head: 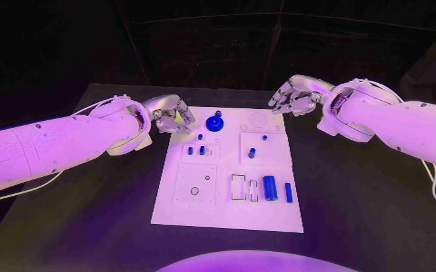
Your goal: Assemble the parts on the task board
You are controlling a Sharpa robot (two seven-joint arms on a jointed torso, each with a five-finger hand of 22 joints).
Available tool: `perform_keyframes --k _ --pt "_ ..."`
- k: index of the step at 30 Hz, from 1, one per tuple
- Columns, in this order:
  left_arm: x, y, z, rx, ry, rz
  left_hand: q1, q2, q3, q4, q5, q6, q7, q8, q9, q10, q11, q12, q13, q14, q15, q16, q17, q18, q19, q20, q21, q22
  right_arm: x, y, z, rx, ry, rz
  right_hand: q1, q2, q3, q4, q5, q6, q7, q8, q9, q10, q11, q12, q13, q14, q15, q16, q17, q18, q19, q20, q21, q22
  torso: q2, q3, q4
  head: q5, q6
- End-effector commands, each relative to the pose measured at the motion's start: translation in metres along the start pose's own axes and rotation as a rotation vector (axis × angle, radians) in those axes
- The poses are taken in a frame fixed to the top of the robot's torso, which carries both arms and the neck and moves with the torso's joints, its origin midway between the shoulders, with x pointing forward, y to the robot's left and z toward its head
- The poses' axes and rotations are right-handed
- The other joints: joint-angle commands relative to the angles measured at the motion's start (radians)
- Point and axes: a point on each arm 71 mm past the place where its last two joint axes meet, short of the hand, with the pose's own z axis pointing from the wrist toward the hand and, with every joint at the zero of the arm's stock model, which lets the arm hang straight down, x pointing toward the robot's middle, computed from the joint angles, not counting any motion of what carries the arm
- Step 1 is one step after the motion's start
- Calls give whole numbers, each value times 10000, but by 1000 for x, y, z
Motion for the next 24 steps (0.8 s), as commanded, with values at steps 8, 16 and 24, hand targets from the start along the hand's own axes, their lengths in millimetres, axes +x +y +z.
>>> perform_keyframes --k 8,16,24 --pt "-17 -8 -12 1698 -1938 -8270 1 253 -238 94 -12 294 -24 109 -23 427 -11 501 86 -1767 -8 -2562 -3284 438 -1498 65 -2694 -2392 33 17 -14 -826 221 -3635 -108 -266 505 -198 -434 44 18 -379 -63 -191 131 -897 -1035 116 120 -77 10 80 172 86 16 109 -1 -12 -6 -459 170" --pt "-16 -11 -16 1836 -2122 -9920 35 340 -335 89 -6 361 -1 139 -28 417 -3 617 90 -2179 0 -3169 -4061 437 -1603 71 -3007 -2603 62 23 -20 -1082 429 -4297 -253 -506 1024 -440 -511 10 124 -654 -67 -546 316 -1405 -1859 170 252 6 79 48 320 188 180 351 13 1 -1 -541 212" --pt "-17 -10 -17 1815 -2190 -10143 40 348 -368 81 -6 353 21 136 -34 388 13 636 84 -2270 11 -3305 -4246 434 -1616 76 -3083 -2657 73 26 -20 -1171 595 -4328 -311 -568 1476 -637 -575 -27 168 -752 -71 -556 357 -1503 -2280 196 270 139 191 20 429 220 339 578 26 -4 15 -549 195"
